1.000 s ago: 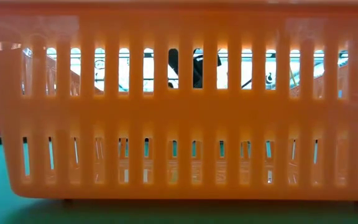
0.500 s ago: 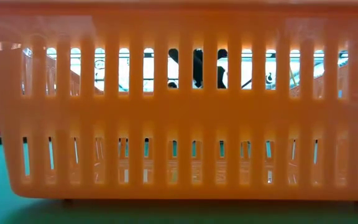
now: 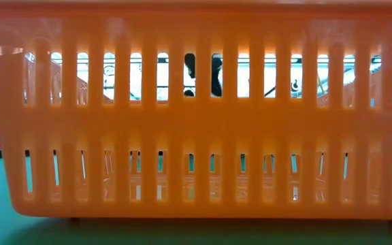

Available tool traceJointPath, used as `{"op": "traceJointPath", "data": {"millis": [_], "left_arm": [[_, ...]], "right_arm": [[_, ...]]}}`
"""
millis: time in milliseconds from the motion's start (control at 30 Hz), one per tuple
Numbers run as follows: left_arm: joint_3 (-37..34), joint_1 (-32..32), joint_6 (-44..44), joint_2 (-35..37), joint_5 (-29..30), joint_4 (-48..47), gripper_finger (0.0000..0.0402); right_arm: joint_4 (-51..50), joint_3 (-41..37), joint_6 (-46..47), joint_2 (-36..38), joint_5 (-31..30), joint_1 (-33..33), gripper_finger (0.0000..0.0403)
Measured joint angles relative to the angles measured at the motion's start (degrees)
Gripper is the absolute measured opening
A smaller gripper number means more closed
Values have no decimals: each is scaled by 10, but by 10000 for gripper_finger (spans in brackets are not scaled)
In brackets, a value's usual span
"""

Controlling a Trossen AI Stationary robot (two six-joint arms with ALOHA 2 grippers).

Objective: Stack baskets on shelf by color
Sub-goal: Adjust the stacked green bins on the shelf

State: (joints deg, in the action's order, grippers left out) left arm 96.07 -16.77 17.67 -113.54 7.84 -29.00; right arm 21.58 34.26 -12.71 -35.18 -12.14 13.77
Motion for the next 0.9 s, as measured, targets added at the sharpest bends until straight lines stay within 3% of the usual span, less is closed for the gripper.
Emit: {"op": "traceJointPath", "data": {"millis": [600,767,900], "left_arm": [[-10,-26,-6,-7,2,-114,108],[-10,-25,-20,-7,1,-98,108],[-10,-23,-30,-7,1,-28,108]], "right_arm": [[-9,0,5,0,0,0,112],[-9,0,7,0,0,0,112],[-5,0,7,0,0,0,112]]}}
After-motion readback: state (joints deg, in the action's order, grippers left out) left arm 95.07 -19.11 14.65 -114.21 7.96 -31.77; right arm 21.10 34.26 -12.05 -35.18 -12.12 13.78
